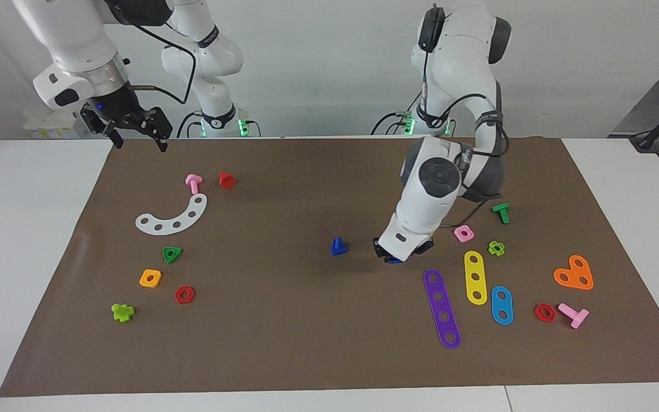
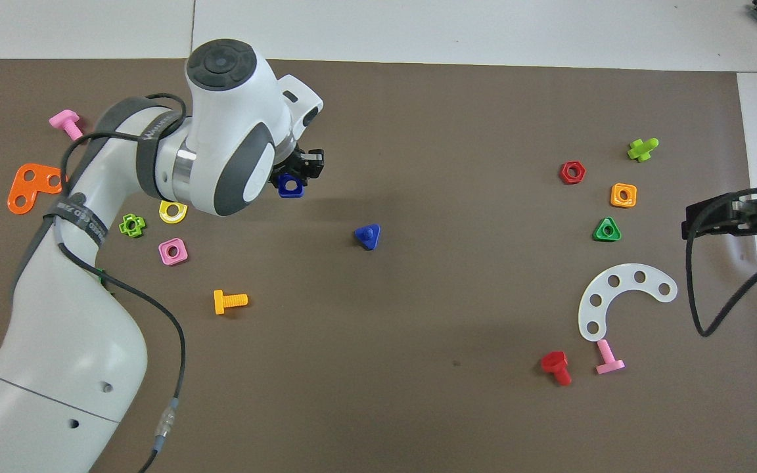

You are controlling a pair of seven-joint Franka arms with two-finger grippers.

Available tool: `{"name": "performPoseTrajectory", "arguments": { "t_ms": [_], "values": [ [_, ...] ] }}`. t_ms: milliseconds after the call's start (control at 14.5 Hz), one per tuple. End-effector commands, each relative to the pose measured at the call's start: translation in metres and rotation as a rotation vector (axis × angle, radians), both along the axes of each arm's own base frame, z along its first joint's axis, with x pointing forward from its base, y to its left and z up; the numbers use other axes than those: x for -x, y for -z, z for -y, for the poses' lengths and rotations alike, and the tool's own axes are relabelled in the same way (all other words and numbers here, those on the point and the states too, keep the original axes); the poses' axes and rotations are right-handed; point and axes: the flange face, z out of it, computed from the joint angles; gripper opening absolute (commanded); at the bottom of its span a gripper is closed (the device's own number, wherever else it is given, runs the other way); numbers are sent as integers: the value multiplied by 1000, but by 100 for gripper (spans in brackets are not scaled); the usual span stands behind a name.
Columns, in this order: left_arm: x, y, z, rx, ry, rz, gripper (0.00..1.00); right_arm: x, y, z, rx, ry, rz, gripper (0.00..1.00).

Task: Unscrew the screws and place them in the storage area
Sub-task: 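Lower the blue nut beside the pink square and open the left gripper, then return the left gripper to rest while the right gripper reaches inward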

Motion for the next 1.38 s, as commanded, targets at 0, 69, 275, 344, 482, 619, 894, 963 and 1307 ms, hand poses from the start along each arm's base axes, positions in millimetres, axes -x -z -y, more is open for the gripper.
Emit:
{"name": "performPoseTrajectory", "arguments": {
  "t_ms": [0, 69, 275, 344, 482, 619, 894, 963, 1307],
  "values": [
    [16, 6, -45, 11, 74, -51, 32, 5, -1, 0, -12, -25, -4, 100],
    [22, 13, -59, 9, 97, -72, 32, 5, -2, 0, -11, -25, -2, 100],
    [49, 36, -80, 15, 125, -45, 32, 5, -1, 0, -11, -25, -4, 100],
    [57, 43, -84, 18, 137, -27, 32, 5, -2, 0, -11, -25, -2, 100],
    [65, 52, -91, 19, 141, -15, 32, 5, -1, 0, -11, -25, -4, 100],
    [72, 61, -93, 20, 140, -5, 34, 5, -2, 0, -11, -25, -2, 100],
    [72, 61, -92, 23, 147, 25, 96, 5, -2, 0, -12, -25, -2, 100],
    [69, 58, -92, 24, 151, 34, 100, 5, -2, 0, -11, -25, -2, 100],
    [38, -10, -124, 37, 95, 110, 100, 5, -2, 19, -16, 11, 0, 100]
  ]
}}
